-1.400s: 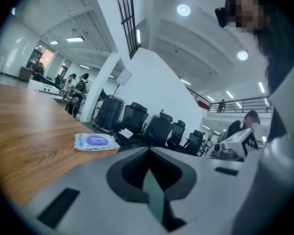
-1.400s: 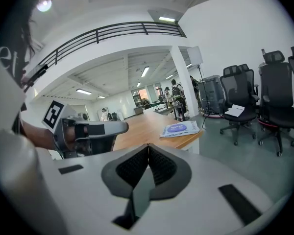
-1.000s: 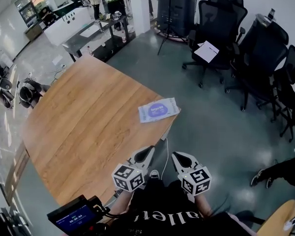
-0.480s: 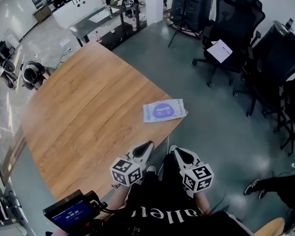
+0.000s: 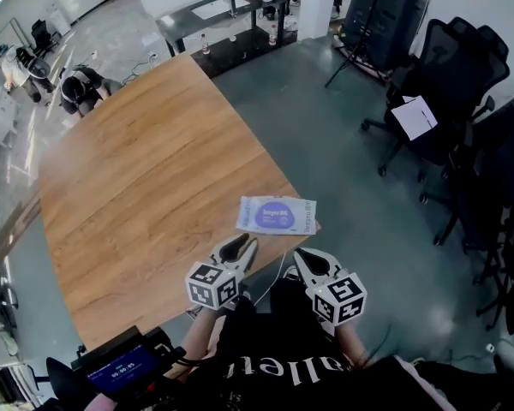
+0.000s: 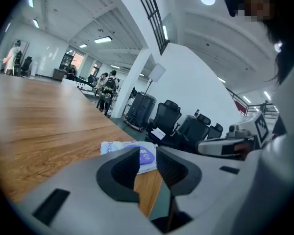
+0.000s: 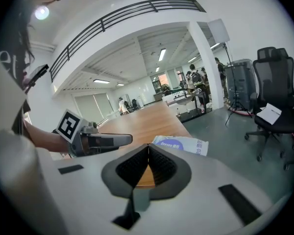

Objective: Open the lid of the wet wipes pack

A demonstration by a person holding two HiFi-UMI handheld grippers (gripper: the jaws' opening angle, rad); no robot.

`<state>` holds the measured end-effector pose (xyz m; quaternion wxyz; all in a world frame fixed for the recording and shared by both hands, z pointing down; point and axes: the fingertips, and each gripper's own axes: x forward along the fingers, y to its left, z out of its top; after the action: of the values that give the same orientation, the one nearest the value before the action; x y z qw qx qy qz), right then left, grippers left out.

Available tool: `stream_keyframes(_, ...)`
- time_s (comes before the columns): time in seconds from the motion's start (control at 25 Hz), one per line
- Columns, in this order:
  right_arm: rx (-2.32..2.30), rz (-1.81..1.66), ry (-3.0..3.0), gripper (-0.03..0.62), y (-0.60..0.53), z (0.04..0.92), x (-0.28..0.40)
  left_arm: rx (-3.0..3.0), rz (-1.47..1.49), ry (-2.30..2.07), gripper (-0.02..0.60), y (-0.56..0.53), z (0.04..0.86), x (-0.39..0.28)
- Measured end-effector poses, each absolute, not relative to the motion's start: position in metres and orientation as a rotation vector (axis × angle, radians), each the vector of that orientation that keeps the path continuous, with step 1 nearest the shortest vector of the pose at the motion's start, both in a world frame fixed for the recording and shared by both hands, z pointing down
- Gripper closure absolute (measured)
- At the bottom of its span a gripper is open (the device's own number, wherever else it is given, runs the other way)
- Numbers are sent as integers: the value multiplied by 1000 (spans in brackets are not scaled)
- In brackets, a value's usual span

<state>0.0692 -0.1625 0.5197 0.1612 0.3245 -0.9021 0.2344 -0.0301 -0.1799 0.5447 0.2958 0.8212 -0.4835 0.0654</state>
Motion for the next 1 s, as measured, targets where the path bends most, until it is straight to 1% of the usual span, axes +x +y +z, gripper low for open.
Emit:
stream_keyframes(0.04,902,669,-2579,585,-173,523,76,2169,192,-1288,480,-187,552,-23)
stream_keyframes(0.08,876,671,-2582,585,-181,526,81,2150,212,-1293,471,-191,560,-20)
stream_keyframes(0.2,789,673,-2587,585,-196,535,84,2096,275,-1329,465,-200,577,-19)
stream_keyframes(0.4,666,694,-2581,585,-209,546,77,2058,438,-1333,422,-212,603,-23)
stream_keyframes(0.6,641,735,-2558,585,-214,558,65,2091,626,-1257,388,-220,613,-22)
stream_keyframes(0.84,648,768,-2525,585,-224,567,56,2173,849,-1173,387,-240,643,-29)
stream_keyframes(1.0,653,740,-2502,585,-230,572,51,2228,928,-1080,387,-245,654,-28)
